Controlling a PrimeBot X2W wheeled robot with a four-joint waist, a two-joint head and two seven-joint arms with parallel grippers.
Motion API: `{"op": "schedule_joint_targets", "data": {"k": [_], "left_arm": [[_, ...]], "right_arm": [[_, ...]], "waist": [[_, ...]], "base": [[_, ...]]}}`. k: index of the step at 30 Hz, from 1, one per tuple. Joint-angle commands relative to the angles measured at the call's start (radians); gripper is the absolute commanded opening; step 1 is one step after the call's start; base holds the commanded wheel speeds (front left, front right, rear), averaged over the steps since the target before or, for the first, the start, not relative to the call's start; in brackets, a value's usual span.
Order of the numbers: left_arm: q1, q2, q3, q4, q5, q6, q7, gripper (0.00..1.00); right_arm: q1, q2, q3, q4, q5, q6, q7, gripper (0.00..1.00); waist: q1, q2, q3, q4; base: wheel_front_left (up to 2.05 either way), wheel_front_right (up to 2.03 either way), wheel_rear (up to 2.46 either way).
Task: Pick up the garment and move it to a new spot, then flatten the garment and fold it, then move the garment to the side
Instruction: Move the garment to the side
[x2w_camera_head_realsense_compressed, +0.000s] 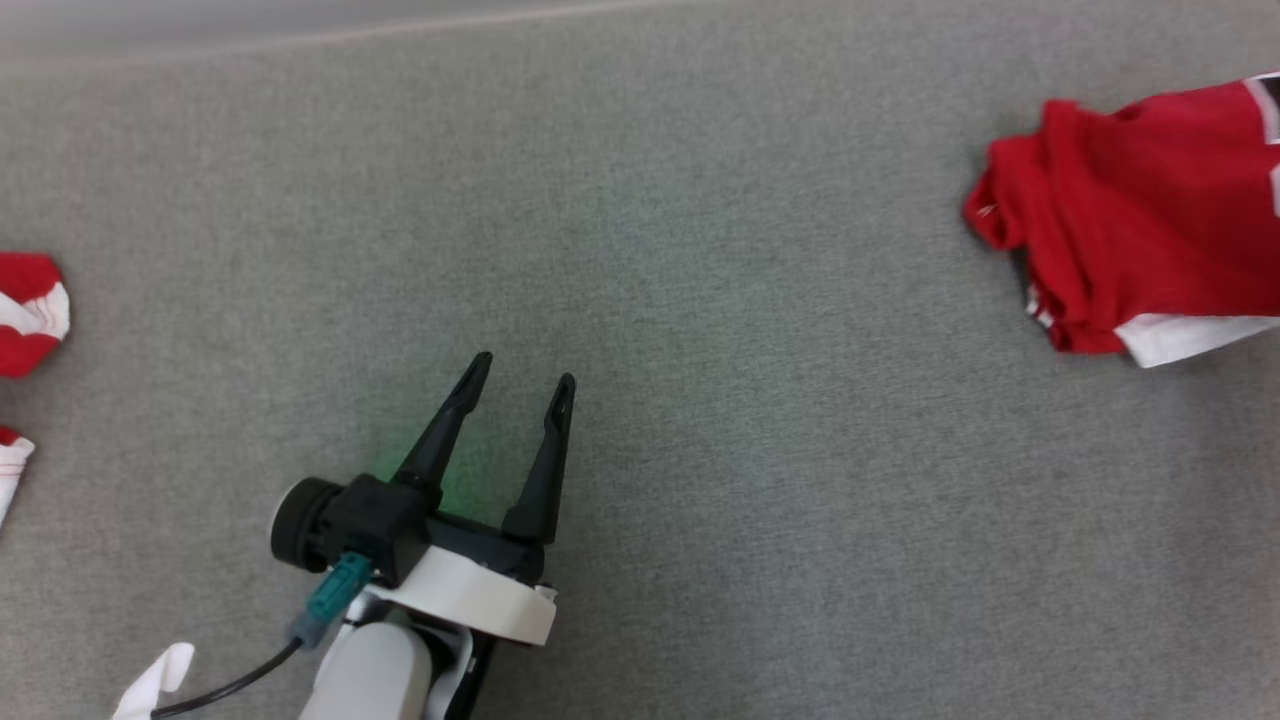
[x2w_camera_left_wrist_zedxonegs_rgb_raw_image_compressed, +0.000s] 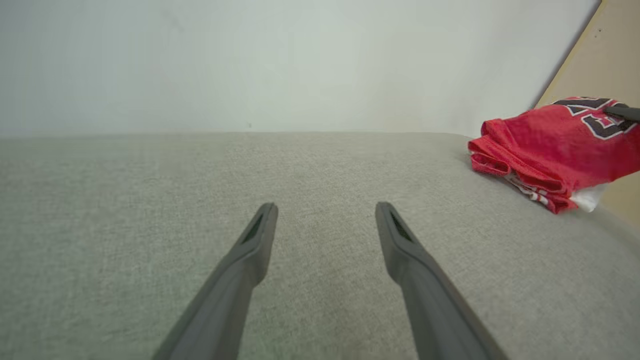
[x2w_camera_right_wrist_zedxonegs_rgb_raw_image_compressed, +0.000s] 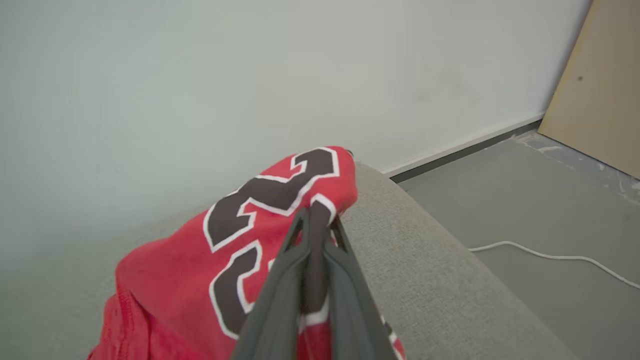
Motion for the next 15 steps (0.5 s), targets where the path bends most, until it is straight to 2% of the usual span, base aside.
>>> {"op": "schedule_joint_targets", "data": {"k": [1,7,8,10,11,15], "left_arm": [[-0.016,0.005,0.001,-0.006,0.017,-0.001,0.000,1.00],[-0.031,0.011,0.004,-0.010,0.025,-0.005,0.001,1.00],[-0.032,0.012,0.005,-0.009,0.027,-0.006,0.001,1.00],[-0.036,0.012,0.005,-0.009,0.027,-0.006,0.001,1.00],[-0.041,0.011,0.003,-0.011,0.028,-0.006,0.001,1.00],[-0.046,0.005,-0.003,-0.018,0.026,-0.007,0.001,1.00]], "right_arm": [[-0.032,-0.029,-0.005,0.033,0.010,-0.002,0.003,0.00],[-0.088,-0.059,0.011,0.122,-0.001,-0.002,0.002,0.00],[-0.099,-0.061,0.020,0.140,-0.010,-0.002,0.001,0.05],[-0.123,-0.069,0.039,0.180,-0.032,-0.002,-0.001,0.62],[-0.134,-0.071,0.048,0.200,-0.043,-0.002,-0.006,1.00],[-0.165,-0.082,0.078,0.269,-0.090,-0.002,-0.054,1.00]], "waist": [[-0.0003,0.0000,0.042,0.019],[-0.0003,0.0000,0.081,0.025],[-0.0003,0.0000,0.085,0.026],[-0.0003,0.0000,0.090,0.029],[-0.0003,0.0000,0.091,0.032],[-0.0003,0.0000,0.075,0.044]], "base": [[0.00,0.00,0.00],[0.00,0.00,0.00],[0.00,0.00,0.00],[0.00,0.00,0.00],[0.00,0.00,0.00],[0.00,0.00,0.00]]}}
